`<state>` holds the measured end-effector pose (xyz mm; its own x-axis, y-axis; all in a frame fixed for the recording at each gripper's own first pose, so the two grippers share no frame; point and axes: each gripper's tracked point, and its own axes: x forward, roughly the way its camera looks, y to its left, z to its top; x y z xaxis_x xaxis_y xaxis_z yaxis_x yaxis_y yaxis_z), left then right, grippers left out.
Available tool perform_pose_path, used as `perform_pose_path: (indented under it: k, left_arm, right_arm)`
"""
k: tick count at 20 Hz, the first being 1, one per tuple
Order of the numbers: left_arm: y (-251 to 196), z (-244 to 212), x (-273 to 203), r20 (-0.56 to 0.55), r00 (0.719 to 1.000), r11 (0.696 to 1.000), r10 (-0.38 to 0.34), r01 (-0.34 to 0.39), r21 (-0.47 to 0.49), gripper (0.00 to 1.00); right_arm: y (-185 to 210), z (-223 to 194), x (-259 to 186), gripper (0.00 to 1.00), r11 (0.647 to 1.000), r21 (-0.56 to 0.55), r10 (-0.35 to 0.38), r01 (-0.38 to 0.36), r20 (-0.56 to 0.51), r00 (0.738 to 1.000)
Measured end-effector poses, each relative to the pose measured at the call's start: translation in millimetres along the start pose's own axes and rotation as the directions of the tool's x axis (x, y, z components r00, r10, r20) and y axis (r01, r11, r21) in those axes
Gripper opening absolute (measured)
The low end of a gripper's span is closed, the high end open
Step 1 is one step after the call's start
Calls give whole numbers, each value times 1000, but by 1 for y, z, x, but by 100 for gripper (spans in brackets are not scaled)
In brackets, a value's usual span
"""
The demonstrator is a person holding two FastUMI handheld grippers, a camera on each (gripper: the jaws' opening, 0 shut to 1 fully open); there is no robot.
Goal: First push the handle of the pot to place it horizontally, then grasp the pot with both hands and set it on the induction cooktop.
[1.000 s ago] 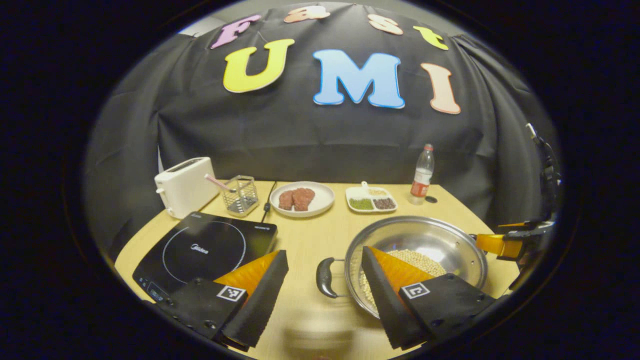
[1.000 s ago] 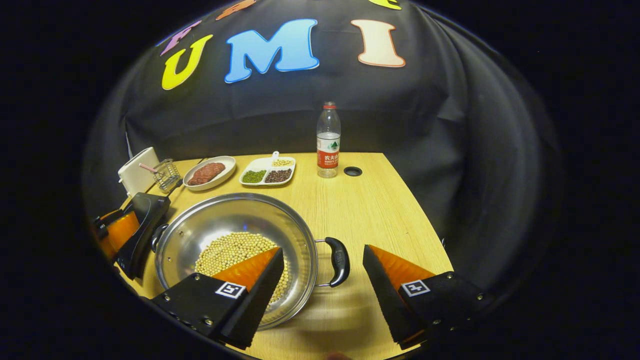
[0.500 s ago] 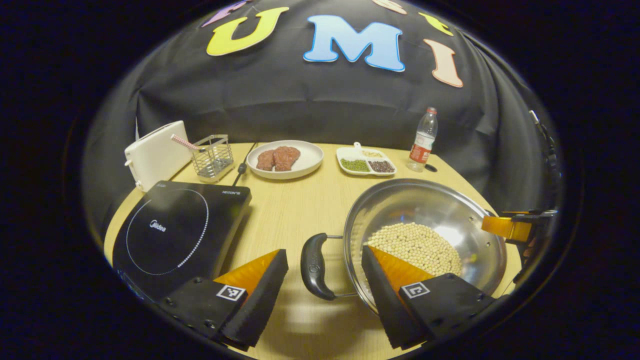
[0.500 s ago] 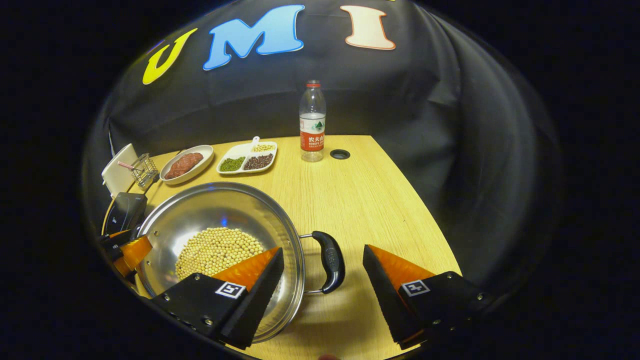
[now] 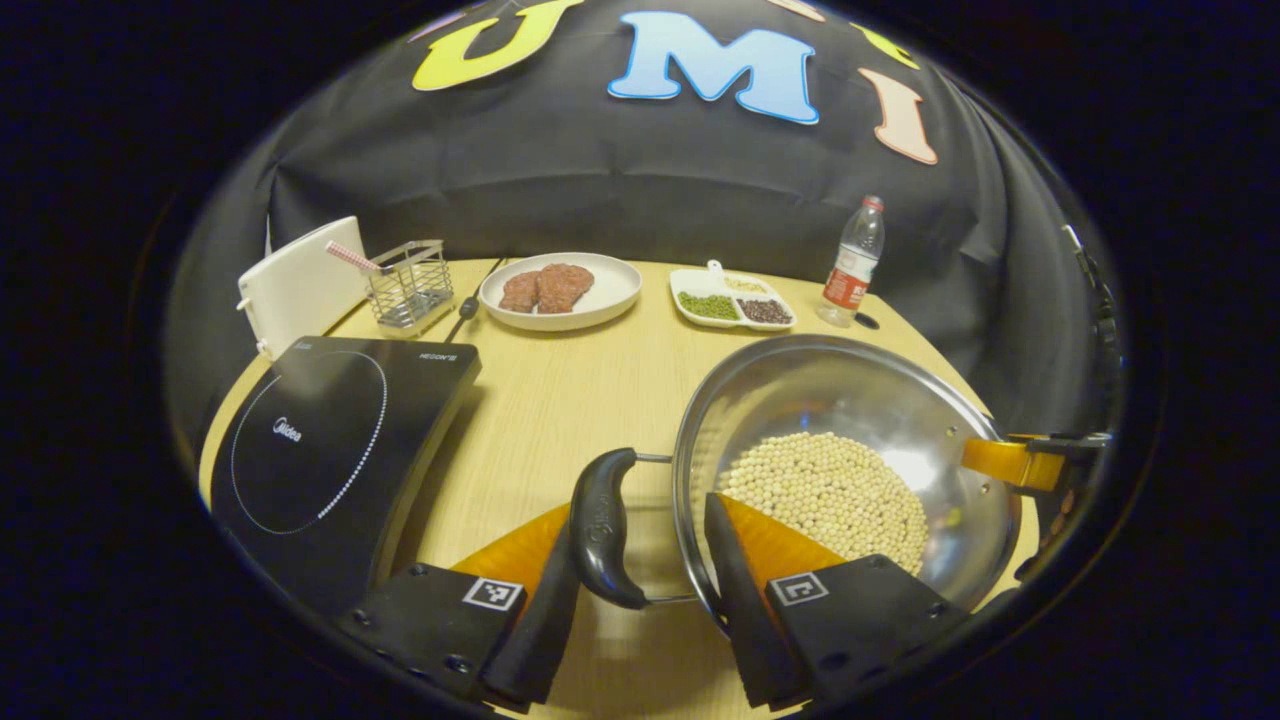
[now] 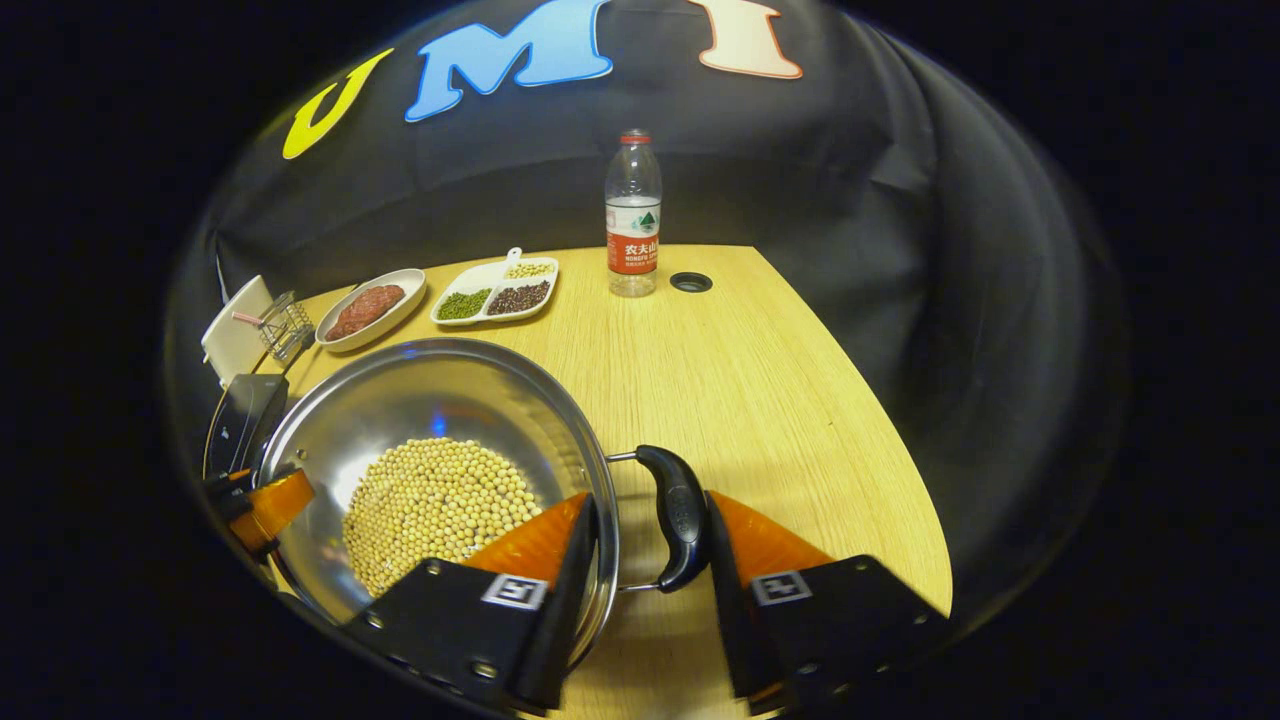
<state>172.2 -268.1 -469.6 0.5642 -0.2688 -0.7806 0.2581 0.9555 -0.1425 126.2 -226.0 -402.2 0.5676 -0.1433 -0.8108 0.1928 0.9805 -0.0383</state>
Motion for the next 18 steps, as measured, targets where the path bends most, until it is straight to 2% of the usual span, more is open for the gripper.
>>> perform_pose_path:
  k: [3,4,5,10,11,12,14,15,17,18]
  left_arm:
    - [3,3,2,7,1000,1000,19,-19,-4,71]
    - [6,4,2,9,999,999,33,-33,-6,64]
    - [7,7,0,23,999,999,37,-37,-11,66]
    - [11,27,-32,75,995,998,61,-60,-22,65]
    - [13,30,-46,83,994,997,73,-71,-24,62]
    - [19,32,-59,86,992,996,87,-85,-27,65]
    - [35,37,-81,88,989,992,122,-119,-36,65]
    - [45,38,-90,94,986,990,136,-133,-38,61]
    - [68,42,-103,105,981,987,161,-158,-41,62]
    - [82,44,-108,108,979,985,172,-168,-43,65]
  right_arm:
    - [1,2,-6,57,1000,-17,-6,6,29,1000]
    - [2,3,-9,57,1000,-29,-4,5,32,999]
    - [4,7,-13,57,999,-36,0,2,52,999]
    - [9,20,-38,57,999,-37,29,-26,83,996]
    - [13,23,-45,57,999,-41,38,-35,91,995]
    - [18,25,-52,57,998,-50,49,-45,96,994]
    - [34,27,-63,57,995,-63,79,-72,102,992]
    - [44,27,-67,57,994,-63,93,-87,101,991]
    - [66,27,-73,57,992,-68,113,-107,100,988]
    - [79,26,-76,57,991,-73,121,-114,97,988]
